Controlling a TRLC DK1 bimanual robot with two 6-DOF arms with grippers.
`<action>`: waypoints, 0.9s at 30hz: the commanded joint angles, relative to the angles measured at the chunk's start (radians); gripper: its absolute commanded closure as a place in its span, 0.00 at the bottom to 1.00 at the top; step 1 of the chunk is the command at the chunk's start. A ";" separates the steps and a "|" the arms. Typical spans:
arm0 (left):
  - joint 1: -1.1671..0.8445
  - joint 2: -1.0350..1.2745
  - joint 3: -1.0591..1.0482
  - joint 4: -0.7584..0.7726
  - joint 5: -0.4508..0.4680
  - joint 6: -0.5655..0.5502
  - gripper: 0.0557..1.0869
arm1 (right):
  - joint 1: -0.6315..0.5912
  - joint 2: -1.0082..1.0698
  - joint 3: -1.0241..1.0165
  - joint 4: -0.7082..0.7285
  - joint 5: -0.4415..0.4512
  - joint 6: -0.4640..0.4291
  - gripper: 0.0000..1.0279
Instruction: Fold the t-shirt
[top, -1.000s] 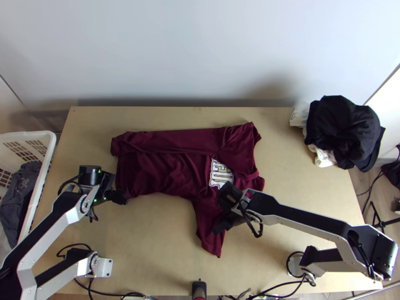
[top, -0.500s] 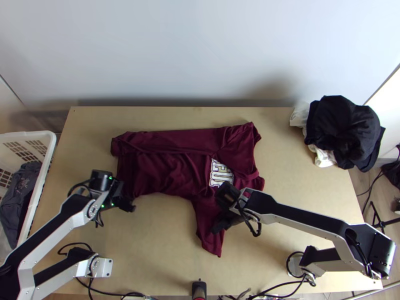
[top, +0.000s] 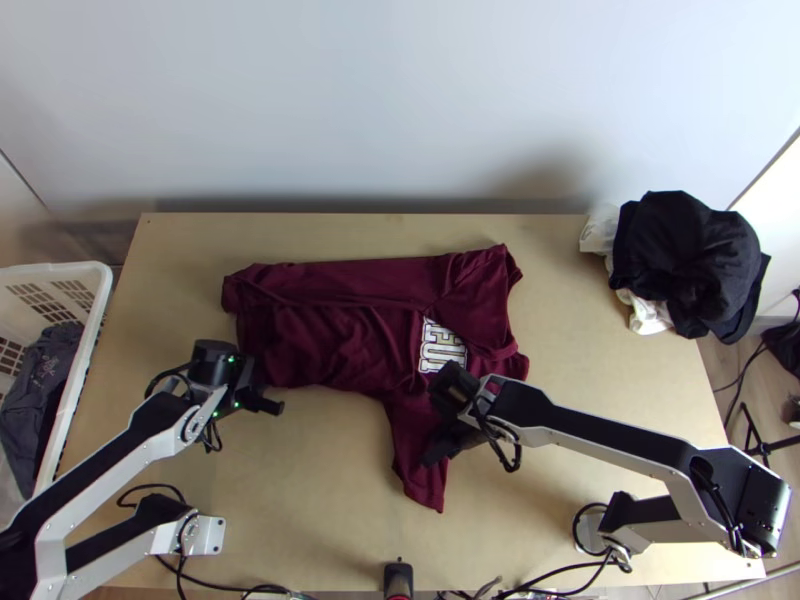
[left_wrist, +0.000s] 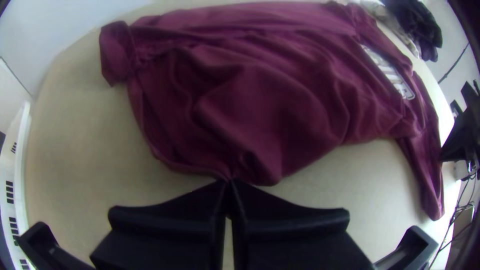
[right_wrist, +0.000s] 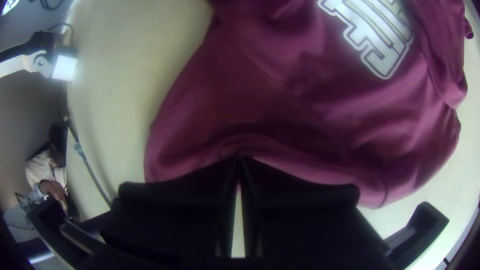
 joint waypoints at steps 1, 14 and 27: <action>0.052 -0.136 0.036 -0.016 -0.012 -0.025 0.96 | -0.013 -0.009 0.011 -0.005 0.001 0.001 0.97; 0.208 -0.121 0.203 -0.025 0.011 -0.085 0.96 | -0.308 -0.041 0.203 0.048 0.016 0.001 0.97; 0.234 0.223 0.419 0.111 0.008 -0.217 0.96 | -0.492 0.105 0.423 0.093 0.067 0.001 0.97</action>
